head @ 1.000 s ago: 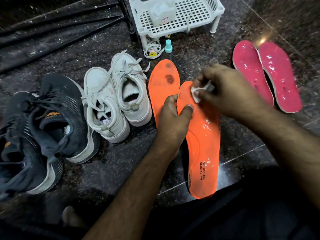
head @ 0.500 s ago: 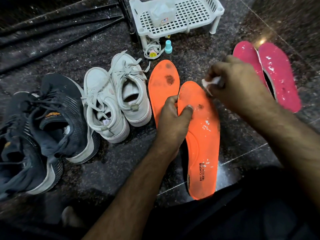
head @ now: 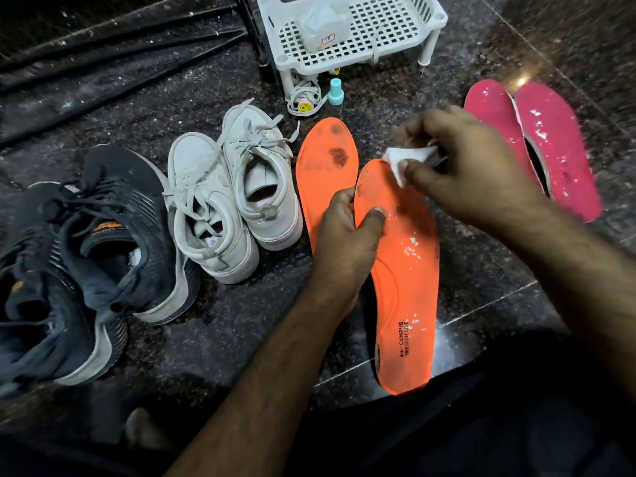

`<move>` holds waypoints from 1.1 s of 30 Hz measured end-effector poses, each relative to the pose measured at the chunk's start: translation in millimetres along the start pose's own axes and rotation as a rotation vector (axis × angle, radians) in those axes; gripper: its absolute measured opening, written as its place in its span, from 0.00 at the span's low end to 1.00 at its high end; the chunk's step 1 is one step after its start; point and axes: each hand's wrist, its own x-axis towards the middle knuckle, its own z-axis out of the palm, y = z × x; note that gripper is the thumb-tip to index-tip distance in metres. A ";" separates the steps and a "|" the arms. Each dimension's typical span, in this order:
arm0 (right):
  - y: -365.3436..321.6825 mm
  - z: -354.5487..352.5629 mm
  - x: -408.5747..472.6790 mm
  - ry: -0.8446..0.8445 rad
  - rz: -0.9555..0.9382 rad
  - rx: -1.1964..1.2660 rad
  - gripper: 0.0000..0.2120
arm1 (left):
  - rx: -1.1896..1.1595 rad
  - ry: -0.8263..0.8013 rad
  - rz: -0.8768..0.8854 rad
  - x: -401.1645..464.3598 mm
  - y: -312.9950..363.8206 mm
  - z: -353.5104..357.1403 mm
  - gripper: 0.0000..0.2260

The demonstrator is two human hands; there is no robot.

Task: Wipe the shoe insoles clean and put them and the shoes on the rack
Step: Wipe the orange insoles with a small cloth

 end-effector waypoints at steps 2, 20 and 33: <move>-2.2 4.4 -1.4 -0.123 -0.059 0.033 0.15 | -0.021 -0.023 -0.010 -1.0 -1.1 0.6 0.13; 4.5 4.2 1.2 -0.064 0.034 -0.122 0.10 | -0.050 -0.060 -0.051 -0.9 0.4 0.4 0.13; -3.3 -10.6 -12.1 -0.467 0.022 -0.041 0.08 | -0.004 -0.020 -0.015 2.2 -4.9 0.3 0.15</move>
